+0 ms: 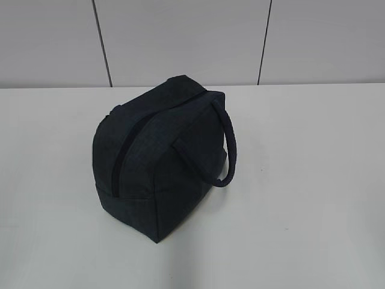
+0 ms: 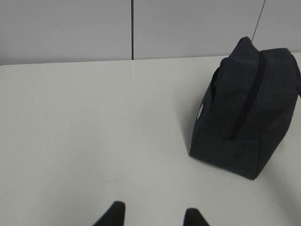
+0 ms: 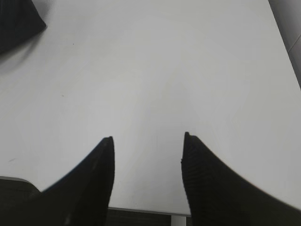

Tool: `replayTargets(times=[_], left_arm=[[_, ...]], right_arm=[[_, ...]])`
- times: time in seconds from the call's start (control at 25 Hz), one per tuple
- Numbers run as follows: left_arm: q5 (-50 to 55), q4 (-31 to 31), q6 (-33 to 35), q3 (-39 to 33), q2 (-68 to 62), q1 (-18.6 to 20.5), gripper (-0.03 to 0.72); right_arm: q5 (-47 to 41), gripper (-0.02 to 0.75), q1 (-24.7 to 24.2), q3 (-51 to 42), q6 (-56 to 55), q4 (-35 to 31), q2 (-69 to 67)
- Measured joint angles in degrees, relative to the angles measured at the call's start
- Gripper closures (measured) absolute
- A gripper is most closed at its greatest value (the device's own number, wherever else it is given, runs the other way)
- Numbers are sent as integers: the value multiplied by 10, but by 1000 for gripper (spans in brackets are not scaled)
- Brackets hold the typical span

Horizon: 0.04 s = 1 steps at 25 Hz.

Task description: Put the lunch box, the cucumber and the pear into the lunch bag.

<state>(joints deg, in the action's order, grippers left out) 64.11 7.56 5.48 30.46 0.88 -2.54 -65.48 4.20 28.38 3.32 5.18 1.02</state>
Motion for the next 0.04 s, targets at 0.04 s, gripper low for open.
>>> replayTargets(times=[0.04], left_arm=[[0, 0, 0, 0, 0, 0, 446]], right_arm=[[0, 365, 0, 0, 0, 0, 0]])
